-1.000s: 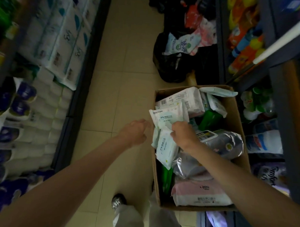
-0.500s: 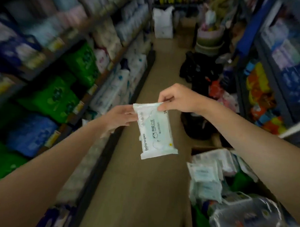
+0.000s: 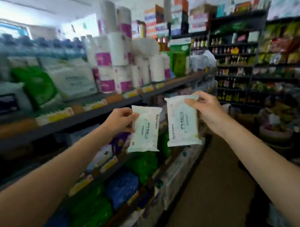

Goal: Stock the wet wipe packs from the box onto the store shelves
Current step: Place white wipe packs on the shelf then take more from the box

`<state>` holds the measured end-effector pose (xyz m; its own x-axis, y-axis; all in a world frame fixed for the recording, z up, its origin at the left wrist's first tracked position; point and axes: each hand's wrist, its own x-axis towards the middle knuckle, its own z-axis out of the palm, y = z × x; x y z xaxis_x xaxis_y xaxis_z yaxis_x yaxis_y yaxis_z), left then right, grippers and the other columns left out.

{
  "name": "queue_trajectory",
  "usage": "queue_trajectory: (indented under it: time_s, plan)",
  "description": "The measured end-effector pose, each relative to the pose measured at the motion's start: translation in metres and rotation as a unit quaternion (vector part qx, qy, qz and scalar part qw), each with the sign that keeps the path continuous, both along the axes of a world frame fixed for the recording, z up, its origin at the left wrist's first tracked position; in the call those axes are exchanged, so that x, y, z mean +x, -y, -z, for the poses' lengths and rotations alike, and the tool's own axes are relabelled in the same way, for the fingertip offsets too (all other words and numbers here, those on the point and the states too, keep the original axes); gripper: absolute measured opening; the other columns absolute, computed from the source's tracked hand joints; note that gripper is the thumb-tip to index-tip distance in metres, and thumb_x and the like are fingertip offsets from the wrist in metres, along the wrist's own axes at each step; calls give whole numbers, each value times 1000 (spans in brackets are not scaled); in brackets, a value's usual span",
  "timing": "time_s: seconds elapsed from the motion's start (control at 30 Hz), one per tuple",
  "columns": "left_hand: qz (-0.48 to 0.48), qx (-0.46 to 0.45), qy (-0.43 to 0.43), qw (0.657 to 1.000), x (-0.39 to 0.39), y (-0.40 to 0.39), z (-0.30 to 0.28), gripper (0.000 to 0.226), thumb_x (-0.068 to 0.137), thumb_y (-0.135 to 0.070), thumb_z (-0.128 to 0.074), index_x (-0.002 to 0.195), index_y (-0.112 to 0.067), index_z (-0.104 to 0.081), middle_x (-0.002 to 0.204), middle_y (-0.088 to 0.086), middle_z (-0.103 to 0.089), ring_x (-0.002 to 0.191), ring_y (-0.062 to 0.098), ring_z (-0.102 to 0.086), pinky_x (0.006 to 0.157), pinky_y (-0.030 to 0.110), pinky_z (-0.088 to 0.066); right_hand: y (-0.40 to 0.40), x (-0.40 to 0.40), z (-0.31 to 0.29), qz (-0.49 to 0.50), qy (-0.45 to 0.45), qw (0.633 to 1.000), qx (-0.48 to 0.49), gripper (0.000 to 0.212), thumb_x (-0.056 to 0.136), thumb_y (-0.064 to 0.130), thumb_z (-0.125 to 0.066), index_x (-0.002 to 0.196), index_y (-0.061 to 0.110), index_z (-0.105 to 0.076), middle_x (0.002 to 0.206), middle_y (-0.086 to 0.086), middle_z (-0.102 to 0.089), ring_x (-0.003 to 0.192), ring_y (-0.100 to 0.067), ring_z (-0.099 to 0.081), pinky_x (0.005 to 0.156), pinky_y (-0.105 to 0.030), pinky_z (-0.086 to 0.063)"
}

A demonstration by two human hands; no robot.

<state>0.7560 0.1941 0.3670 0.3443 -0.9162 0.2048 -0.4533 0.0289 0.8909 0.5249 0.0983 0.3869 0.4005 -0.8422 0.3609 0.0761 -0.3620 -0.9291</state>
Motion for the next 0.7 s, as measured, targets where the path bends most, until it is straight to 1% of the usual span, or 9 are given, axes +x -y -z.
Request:
queue_trajectory:
  time_s: [0.1, 0.2, 0.27, 0.33, 0.4, 0.5, 0.53, 0.63, 0.7]
  plan:
    - [-27, -48, -27, 998, 27, -22, -32, 16, 95, -16, -52, 88, -1, -54, 70, 8, -47, 58, 12, -50, 50, 19, -55, -19, 66, -29, -105, 88, 989, 52, 13, 89, 6, -57, 80, 15, -56, 79, -1, -63, 71, -13, -62, 59, -22, -48]
    - [-62, -110, -63, 990, 56, -47, -60, 16, 95, -17, -50, 87, -4, -54, 70, 6, -47, 55, 10, -48, 45, 15, -50, -42, 140, -52, -195, 108, 973, 64, 10, 87, 7, -59, 88, 16, -61, 85, -2, -67, 75, -14, -65, 63, -25, -54]
    - [-96, -129, -70, 985, 77, -61, -78, 24, 97, -23, -48, 90, -3, -58, 76, 8, -57, 60, 14, -56, 54, 24, -55, -53, 181, -66, -218, 117, 967, 62, 9, 86, 7, -60, 90, 15, -62, 89, -5, -67, 78, -18, -65, 75, -35, -53]
    - [-116, -135, -102, 979, 96, -75, -96, 35, 98, -33, -42, 89, -4, -60, 77, 6, -62, 68, 17, -60, 66, 31, -54, -62, 215, -81, -209, 129, 968, 47, 7, 86, 7, -61, 84, 14, -61, 84, -7, -65, 73, -20, -64, 72, -36, -53]
    - [-95, -126, -130, 979, 112, -89, -113, 40, 96, -42, -39, 88, -10, -61, 79, 2, -65, 74, 15, -62, 71, 27, -53, -69, 243, -95, -201, 134, 970, 12, 4, 87, 9, -62, 85, 12, -60, 81, -6, -64, 70, -21, -63, 68, -36, -54]
    - [-84, -57, -8, 995, 136, -97, -130, 26, 87, -34, -58, 106, -17, -56, 101, 2, -68, 89, 15, -67, 77, 28, -56, -72, 277, -113, -205, 124, 970, -48, 12, 88, 12, -61, 97, 4, -59, 84, -9, -64, 72, -23, -64, 67, -40, -56]
    - [-95, -43, 35, 994, 142, -97, -135, 29, 83, -29, -65, 108, -19, -53, 103, 2, -68, 90, 15, -68, 77, 28, -57, -70, 286, -118, -211, 124, 968, -61, 11, 88, 14, -61, 95, 5, -59, 88, -11, -64, 75, -25, -65, 68, -43, -56]
    - [-137, -74, 96, 983, 163, -92, -147, 33, 80, -19, -69, 107, -17, -51, 94, 0, -68, 79, 11, -67, 61, 19, -57, -55, 309, -132, -283, 150, 944, -78, 5, 88, 12, -61, 85, 15, -59, 90, -8, -65, 81, -24, -65, 74, -41, -56]
    - [-163, -101, 115, 975, 176, -88, -155, 39, 79, -17, -70, 112, -13, -49, 97, 4, -68, 82, 14, -68, 66, 23, -58, -39, 322, -143, -363, 136, 917, -89, 12, 88, 8, -60, 90, 19, -58, 96, -5, -62, 88, -22, -63, 77, -35, -54]
